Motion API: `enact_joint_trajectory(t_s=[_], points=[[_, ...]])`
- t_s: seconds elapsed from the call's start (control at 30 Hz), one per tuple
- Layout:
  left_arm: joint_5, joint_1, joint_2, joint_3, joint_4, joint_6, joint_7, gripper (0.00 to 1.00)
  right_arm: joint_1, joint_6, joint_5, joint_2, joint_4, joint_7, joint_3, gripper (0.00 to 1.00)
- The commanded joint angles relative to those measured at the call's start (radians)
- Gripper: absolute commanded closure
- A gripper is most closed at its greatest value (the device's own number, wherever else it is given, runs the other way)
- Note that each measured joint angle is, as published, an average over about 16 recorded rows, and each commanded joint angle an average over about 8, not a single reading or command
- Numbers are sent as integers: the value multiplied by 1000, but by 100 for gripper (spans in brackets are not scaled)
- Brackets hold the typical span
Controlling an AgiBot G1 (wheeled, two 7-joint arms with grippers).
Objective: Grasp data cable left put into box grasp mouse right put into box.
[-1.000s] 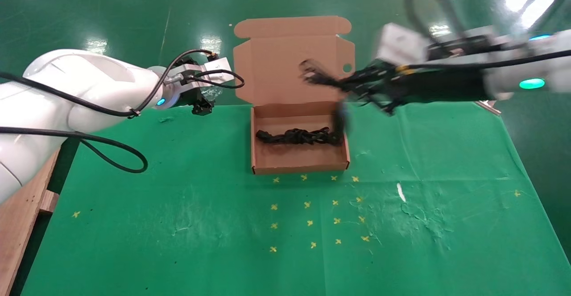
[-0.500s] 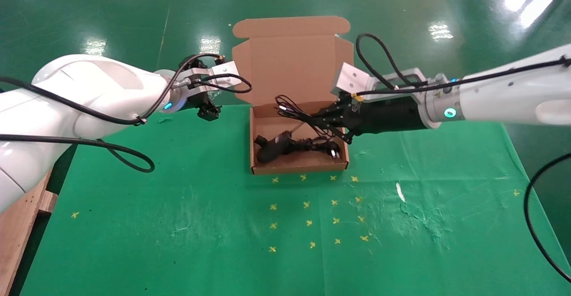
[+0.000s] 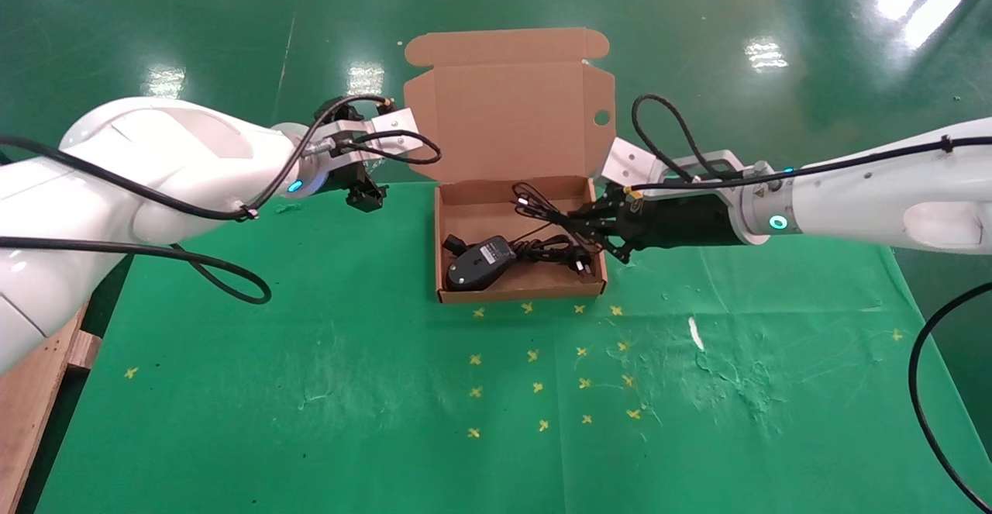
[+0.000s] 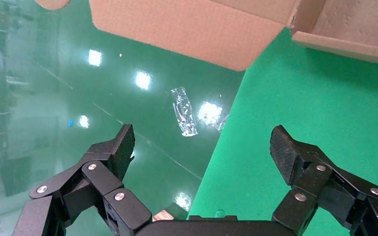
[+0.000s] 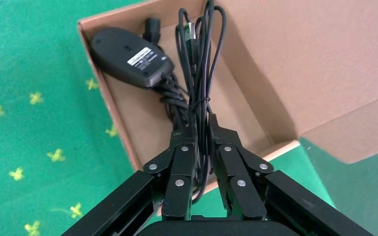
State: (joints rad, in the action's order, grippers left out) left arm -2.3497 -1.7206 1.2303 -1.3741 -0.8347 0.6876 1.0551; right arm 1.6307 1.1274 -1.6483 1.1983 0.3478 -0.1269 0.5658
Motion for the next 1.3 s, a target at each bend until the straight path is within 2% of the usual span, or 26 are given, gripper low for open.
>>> enact_joint_trajectory(t_s=[0.03, 0.57, 1.3], points=[[0, 0, 0, 0, 0, 0, 0, 0, 0, 3, 0, -2, 7, 4, 0, 0], [2, 1, 2, 1, 0, 0, -1, 0, -11, 24, 19, -23, 57, 23, -5, 0], [2, 1, 2, 1, 1, 0, -1, 0, -206, 147, 339, -224, 371, 127, -105, 0]])
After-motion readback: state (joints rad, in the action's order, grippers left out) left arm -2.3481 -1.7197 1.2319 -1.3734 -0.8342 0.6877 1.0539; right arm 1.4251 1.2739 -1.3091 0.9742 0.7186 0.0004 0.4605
